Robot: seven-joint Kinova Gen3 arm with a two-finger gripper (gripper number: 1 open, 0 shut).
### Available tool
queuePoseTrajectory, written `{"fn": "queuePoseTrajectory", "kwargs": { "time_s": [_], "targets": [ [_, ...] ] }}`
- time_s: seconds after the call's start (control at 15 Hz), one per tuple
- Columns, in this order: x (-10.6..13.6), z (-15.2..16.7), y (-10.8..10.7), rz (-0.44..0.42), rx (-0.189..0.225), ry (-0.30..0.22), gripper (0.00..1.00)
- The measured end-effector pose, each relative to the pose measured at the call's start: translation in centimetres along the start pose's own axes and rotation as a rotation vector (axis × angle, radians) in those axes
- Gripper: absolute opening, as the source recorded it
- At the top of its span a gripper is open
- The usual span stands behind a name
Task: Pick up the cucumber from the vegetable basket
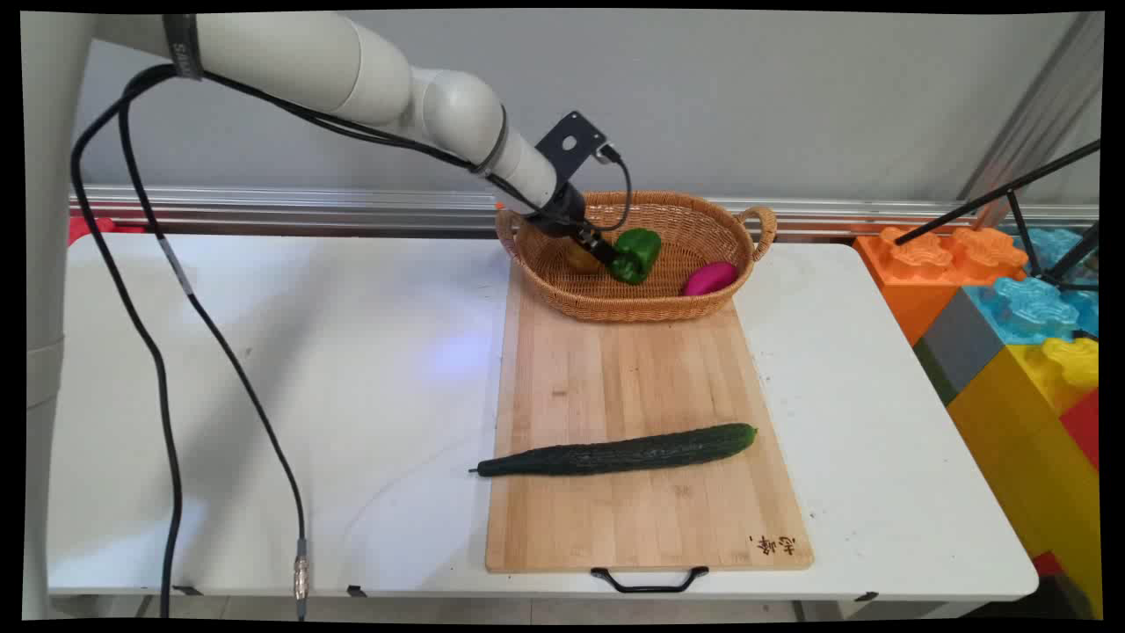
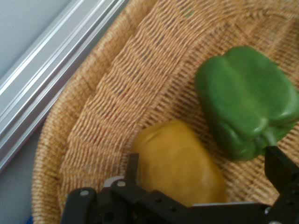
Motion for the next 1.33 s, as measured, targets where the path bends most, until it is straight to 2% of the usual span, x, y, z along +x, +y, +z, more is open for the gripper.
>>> {"fn": "queuePoseTrajectory", "kwargs": {
  "time_s": [0.2,0.4,0.73,0.93,1.2,1.33],
  "targets": [
    [1.3,-1.6,1.3,0.017,-0.022,0.004,1.0],
    [2.4,-4.9,3.5,0.059,-0.07,-0.002,1.0],
    [2.6,-10.5,7.6,0.135,-0.197,-0.05,1.0],
    [1.8,-13.8,10.2,0.181,-0.293,-0.093,1.0],
    [0.0,-15.9,12.7,0.213,-0.389,-0.149,1.0],
    [-0.9,-16.0,13.3,0.216,-0.414,-0.164,1.0]
  ]
}}
